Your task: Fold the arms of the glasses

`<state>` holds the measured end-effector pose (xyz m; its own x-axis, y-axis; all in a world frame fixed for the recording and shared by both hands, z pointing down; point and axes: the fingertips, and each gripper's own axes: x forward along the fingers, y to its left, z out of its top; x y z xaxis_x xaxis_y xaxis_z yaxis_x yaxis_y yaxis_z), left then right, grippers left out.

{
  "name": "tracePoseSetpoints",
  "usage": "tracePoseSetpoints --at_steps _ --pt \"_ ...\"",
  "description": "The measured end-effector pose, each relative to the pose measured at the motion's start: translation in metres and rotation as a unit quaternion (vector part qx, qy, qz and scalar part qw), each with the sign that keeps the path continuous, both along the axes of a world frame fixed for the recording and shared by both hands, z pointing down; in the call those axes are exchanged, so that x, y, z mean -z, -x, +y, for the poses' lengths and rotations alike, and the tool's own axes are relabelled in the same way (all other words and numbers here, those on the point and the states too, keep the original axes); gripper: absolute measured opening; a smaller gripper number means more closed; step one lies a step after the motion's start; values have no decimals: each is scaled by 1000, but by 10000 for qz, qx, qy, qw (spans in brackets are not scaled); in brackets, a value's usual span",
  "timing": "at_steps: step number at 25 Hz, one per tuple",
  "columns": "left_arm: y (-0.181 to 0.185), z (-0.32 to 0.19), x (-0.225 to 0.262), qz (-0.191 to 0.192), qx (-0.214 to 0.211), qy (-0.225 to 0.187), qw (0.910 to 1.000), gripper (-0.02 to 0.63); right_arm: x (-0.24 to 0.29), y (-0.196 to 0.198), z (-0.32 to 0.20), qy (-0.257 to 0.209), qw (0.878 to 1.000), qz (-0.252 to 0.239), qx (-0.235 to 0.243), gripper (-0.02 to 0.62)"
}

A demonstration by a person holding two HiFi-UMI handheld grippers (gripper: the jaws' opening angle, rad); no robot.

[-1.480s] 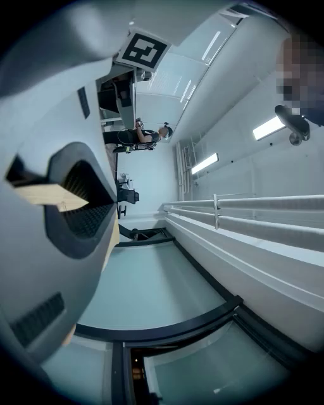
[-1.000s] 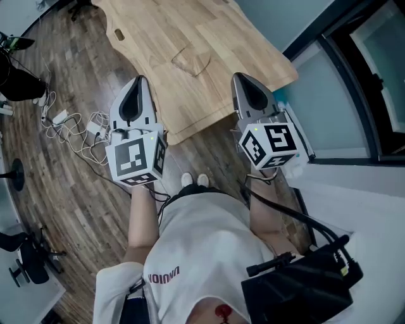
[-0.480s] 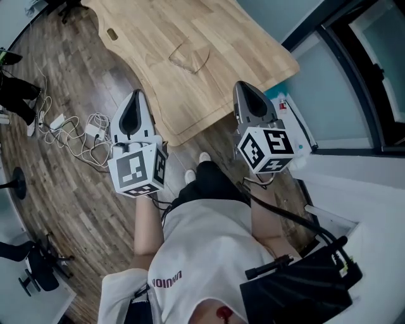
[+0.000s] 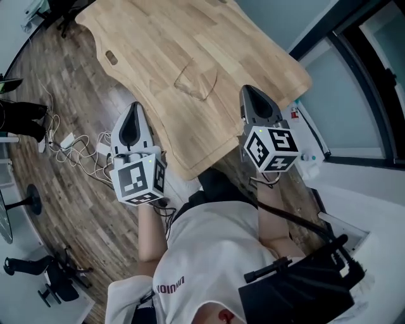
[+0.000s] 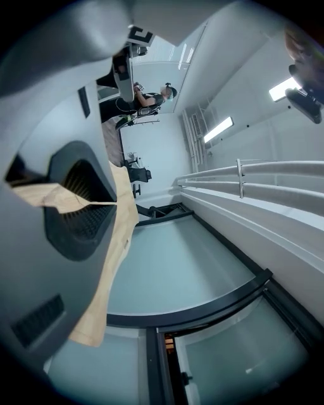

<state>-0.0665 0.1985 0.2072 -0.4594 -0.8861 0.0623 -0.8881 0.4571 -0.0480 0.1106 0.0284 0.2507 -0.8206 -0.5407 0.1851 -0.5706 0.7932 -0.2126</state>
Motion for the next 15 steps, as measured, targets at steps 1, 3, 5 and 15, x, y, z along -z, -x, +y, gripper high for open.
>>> tracePoseSetpoints --at_steps 1,3,5,15 --pt "10 -7 0 16 22 39 10000 14 1 6 -11 30 10000 -13 -36 23" --pt "27 -20 -4 101 73 110 9999 14 -1 19 -25 80 10000 10 -44 23" --pt "41 -30 -13 197 121 193 9995 14 -7 33 -32 124 9998 122 54 23" --pt "76 -75 -71 628 98 946 9935 15 -68 58 -42 897 9932 737 112 23"
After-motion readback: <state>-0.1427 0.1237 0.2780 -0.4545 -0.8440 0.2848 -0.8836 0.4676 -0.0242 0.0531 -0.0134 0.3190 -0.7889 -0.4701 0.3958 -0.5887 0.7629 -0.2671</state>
